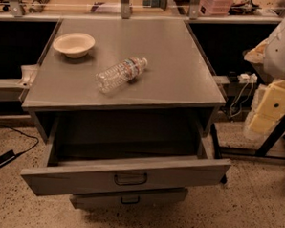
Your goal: Close top drawer
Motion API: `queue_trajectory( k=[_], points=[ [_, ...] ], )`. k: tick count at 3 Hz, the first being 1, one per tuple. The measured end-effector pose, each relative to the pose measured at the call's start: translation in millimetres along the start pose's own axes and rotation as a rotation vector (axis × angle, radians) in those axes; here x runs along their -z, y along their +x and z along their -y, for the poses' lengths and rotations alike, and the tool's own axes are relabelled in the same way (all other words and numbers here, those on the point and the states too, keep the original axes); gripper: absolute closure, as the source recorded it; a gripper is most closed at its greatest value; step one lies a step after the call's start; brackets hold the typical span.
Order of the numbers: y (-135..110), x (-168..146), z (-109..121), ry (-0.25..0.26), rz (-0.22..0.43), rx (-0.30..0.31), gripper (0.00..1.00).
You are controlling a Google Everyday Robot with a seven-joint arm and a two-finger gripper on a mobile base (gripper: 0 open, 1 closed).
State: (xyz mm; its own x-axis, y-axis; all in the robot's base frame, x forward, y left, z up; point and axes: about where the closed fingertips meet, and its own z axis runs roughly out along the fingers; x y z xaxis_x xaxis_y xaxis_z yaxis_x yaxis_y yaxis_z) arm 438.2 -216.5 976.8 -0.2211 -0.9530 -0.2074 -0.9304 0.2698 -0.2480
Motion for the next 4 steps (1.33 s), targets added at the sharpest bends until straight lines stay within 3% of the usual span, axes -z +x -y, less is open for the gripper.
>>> queue_trajectory(
  k=[1, 2, 4],
  points=[
    [0.0, 0.0, 0.0, 0.0, 0.0, 0.0, 0.0],
    [0.8, -35.1, -13.8, -0.022, 0.014, 0.018, 0.0],
    [5.6, -109.1, -63.6, -0.171, 0.026, 0.034, 0.0]
  ],
)
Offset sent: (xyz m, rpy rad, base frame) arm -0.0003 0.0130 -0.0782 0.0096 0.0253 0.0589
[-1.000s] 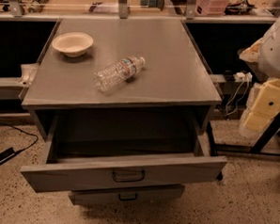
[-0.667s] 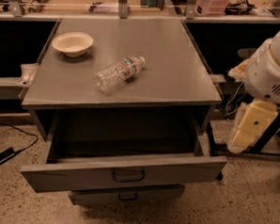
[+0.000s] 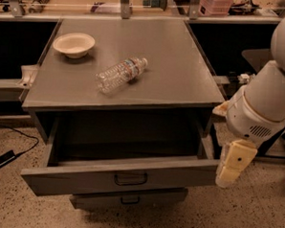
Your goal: Close top drawer
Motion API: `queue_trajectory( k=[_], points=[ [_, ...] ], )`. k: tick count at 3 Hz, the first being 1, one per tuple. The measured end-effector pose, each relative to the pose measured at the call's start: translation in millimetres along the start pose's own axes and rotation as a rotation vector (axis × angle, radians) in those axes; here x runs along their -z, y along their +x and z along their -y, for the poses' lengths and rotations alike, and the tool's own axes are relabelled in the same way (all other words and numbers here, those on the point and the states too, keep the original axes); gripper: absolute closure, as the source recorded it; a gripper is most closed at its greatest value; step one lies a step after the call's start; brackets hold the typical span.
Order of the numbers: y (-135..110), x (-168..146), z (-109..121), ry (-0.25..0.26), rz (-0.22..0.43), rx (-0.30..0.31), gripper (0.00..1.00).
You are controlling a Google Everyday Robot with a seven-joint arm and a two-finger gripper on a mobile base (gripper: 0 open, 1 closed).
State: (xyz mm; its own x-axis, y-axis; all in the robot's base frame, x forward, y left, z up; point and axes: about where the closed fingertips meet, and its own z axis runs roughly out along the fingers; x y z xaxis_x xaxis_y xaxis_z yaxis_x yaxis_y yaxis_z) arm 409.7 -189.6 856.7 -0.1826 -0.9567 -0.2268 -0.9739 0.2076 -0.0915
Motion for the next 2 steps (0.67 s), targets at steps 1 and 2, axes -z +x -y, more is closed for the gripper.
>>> queue_trajectory(
  k=[1, 2],
  points=[
    [-1.4, -16.1, -14.0, -0.033, 0.013, 0.027, 0.19],
    [-4.2, -22.7, -28.3, -0.04, 0.017, 0.107, 0.49]
  ],
)
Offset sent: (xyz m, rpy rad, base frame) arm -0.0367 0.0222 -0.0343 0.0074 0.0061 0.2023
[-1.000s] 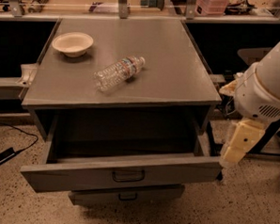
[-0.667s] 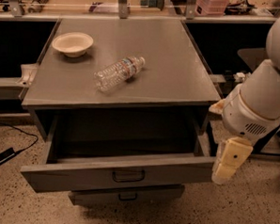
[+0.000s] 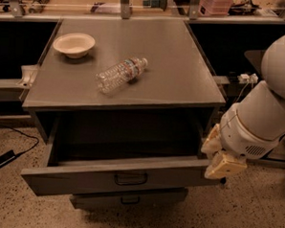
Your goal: Close top drawer
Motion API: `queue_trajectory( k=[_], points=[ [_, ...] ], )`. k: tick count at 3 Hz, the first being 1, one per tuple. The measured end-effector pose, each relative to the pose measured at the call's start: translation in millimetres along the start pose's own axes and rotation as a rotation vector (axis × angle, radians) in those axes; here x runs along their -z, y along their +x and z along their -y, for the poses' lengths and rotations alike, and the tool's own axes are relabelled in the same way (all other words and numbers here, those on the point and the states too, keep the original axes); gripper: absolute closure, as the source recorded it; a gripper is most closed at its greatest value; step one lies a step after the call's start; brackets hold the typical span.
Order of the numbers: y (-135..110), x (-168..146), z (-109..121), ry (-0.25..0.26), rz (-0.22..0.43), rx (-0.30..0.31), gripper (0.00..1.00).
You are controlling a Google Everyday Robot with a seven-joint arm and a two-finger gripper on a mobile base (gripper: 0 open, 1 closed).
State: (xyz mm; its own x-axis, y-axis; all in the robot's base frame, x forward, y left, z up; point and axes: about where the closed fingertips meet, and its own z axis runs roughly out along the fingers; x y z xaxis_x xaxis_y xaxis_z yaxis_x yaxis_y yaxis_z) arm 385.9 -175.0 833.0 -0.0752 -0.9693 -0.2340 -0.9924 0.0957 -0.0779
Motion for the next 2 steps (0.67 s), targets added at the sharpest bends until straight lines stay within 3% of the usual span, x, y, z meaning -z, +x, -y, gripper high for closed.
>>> queue_trajectory(
  k=[2],
  points=[
    [4.2, -17.8, 2.9, -0.014, -0.027, -0.008, 0.95]
  ],
)
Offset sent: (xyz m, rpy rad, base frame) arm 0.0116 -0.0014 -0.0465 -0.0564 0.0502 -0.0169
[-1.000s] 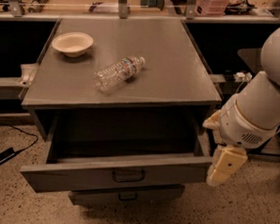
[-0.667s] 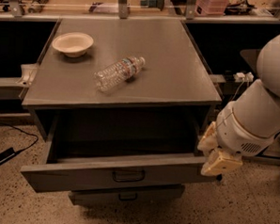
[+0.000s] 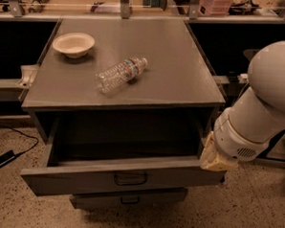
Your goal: Close top drawer
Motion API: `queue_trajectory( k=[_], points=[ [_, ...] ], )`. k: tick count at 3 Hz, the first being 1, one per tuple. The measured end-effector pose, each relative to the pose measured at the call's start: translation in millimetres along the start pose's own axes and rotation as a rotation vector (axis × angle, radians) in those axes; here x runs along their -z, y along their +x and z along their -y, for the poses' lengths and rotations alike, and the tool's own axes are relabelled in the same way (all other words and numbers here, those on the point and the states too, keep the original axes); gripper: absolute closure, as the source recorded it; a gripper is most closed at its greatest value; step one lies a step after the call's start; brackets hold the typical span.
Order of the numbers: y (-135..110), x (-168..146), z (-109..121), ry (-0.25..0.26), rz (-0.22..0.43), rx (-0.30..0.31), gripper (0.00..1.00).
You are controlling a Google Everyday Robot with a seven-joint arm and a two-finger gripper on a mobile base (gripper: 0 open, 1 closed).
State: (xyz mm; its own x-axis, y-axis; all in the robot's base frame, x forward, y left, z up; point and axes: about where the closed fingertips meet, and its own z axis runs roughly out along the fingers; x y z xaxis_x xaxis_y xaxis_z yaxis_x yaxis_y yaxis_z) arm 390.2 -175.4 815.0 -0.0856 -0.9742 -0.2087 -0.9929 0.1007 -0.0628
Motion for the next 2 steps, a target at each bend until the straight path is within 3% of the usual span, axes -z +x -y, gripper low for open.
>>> queue_trajectory(
  k=[2],
  points=[
    [12.3, -102.2, 8.3, 0.021, -0.095, -0.034, 1.0]
  ],
)
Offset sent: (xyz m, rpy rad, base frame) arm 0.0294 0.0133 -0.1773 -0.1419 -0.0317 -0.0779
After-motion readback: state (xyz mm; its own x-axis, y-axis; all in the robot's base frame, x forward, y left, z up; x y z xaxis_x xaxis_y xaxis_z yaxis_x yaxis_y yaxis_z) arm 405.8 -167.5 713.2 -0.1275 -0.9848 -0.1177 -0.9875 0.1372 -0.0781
